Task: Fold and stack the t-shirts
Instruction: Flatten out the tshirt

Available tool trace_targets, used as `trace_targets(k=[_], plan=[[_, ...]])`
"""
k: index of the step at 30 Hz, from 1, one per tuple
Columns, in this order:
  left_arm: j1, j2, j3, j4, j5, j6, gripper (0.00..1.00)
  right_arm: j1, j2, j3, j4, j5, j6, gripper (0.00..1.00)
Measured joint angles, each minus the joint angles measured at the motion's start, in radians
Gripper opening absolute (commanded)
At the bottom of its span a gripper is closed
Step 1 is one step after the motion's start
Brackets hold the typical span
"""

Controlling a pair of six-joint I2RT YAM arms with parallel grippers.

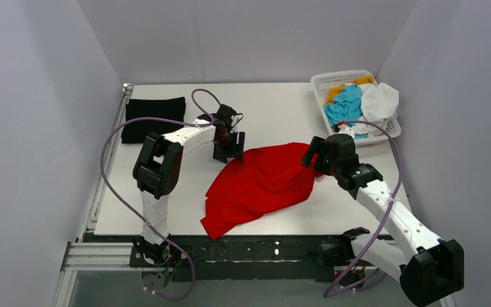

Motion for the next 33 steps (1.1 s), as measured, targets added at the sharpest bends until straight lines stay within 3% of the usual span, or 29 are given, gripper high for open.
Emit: trace_targets(k=[5,10,12,13,20,29,33], plan=[[-0.043,0.036,0.057,-0.053,-0.092,0.034,0.52,-0.003,-0.016,-0.005,-0.012,0.024,0.001,0.88],[-0.089,0.074,0.11,-0.108,-0.204,0.061,0.33,-0.007,-0.016,-0.005,-0.03,0.048,-0.002,0.88],[-0.093,0.093,0.14,-0.134,-0.215,0.064,0.18,-0.008,-0.016,-0.005,-0.031,0.051,-0.004,0.88],[-0.093,0.1,0.15,-0.141,-0.212,0.065,0.02,-0.008,-0.016,-0.005,-0.03,0.053,-0.005,0.89],[-0.089,0.092,0.132,-0.125,-0.172,0.064,0.0,-0.02,-0.003,-0.005,-0.031,0.062,0.006,0.87],[-0.098,-0.207,-0.256,-0.079,-0.275,0.002,0.0,-0.027,0.152,0.043,-0.085,0.055,0.07,0.8],[-0.098,-0.327,-0.339,-0.091,-0.321,-0.013,0.0,-0.027,0.196,0.075,-0.072,-0.002,0.08,0.76]])
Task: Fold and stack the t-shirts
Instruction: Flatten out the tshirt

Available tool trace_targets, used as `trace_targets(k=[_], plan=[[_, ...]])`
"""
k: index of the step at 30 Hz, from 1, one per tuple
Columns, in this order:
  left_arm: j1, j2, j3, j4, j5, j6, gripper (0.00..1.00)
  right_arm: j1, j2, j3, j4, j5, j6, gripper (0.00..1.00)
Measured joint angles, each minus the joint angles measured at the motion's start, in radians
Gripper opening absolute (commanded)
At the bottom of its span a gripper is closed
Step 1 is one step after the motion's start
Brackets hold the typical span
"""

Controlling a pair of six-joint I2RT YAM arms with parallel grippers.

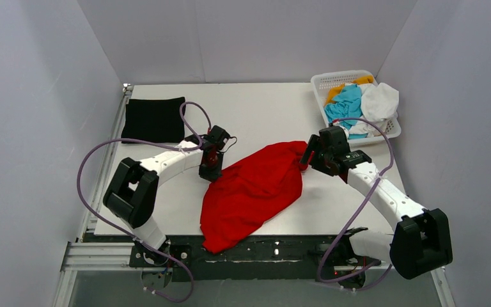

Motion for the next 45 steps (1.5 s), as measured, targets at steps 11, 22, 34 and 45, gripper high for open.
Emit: trace_targets(k=[11,22,34,45], plan=[[0.0,-0.067,-0.027,-0.005,-0.032,-0.034,0.0,0.005,0.231,0.121,0.149,-0.212,0.006,0.6],[0.0,-0.112,-0.051,-0.003,-0.06,-0.048,0.0,0.015,0.359,0.176,0.148,-0.216,0.045,0.44],[0.0,-0.192,-0.05,-0.024,-0.129,-0.043,0.0,0.029,0.252,0.189,0.076,-0.135,0.019,0.01],[0.0,-0.555,0.079,-0.118,-0.324,0.069,0.0,0.029,-0.202,0.303,-0.024,-0.028,-0.151,0.01]])
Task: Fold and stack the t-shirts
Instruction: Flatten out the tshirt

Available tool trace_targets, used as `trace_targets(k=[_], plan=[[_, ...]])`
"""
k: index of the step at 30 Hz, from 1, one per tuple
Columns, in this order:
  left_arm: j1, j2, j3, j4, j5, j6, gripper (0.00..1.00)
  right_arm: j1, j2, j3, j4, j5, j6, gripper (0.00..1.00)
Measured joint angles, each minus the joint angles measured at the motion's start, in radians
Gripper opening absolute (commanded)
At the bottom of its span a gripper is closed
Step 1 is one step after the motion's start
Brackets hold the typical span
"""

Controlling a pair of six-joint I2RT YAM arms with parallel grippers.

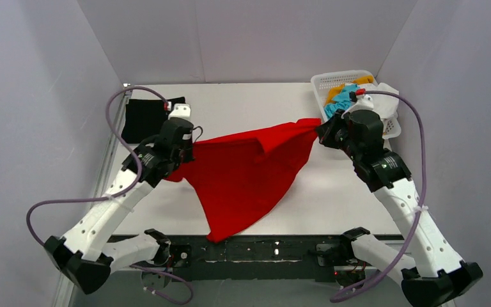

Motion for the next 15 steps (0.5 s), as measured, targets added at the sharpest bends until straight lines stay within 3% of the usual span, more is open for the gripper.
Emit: trace_targets(k=[6,15], plan=[[-0.005,-0.18,0.074,-0.034,-0.05,0.065,0.0,0.007,-0.125,0.036,-0.038,-0.043,-0.073,0.01],[-0.005,-0.281,0.286,-0.097,0.018,0.154,0.0,0.005,-0.168,0.308,-0.121,-0.343,-0.137,0.01]])
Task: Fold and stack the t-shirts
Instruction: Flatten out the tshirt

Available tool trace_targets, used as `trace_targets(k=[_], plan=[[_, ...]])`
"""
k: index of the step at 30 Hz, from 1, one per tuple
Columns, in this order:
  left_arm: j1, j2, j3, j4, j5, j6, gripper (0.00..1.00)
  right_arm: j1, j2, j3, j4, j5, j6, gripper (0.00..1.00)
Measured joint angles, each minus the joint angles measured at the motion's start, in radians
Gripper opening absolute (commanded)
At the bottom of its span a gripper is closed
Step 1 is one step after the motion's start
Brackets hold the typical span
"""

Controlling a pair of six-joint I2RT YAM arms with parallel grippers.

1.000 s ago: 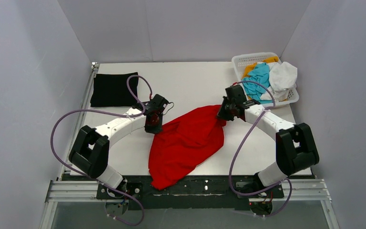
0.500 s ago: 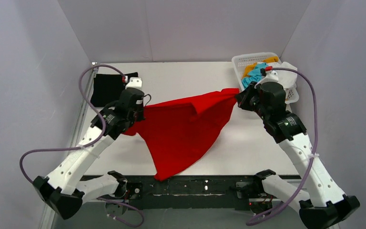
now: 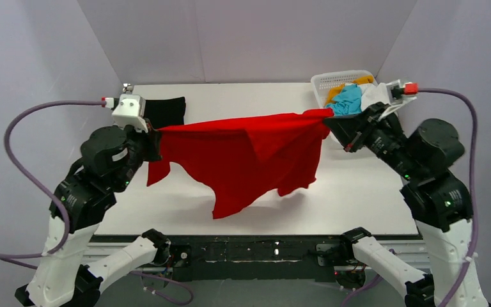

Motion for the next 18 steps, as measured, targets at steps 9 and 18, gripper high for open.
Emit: trace_targets(k=[9,18], plan=[[0.0,-0.02,0.372,-0.1,0.261,0.037,0.0,-0.003,-0.108,0.257,0.015,-0.26,0.048,0.01],[0.0,0.011,0.553,-0.175,0.392,0.051,0.0,-0.007,-0.174,0.266,0.094,-0.329,0.141,0.01]])
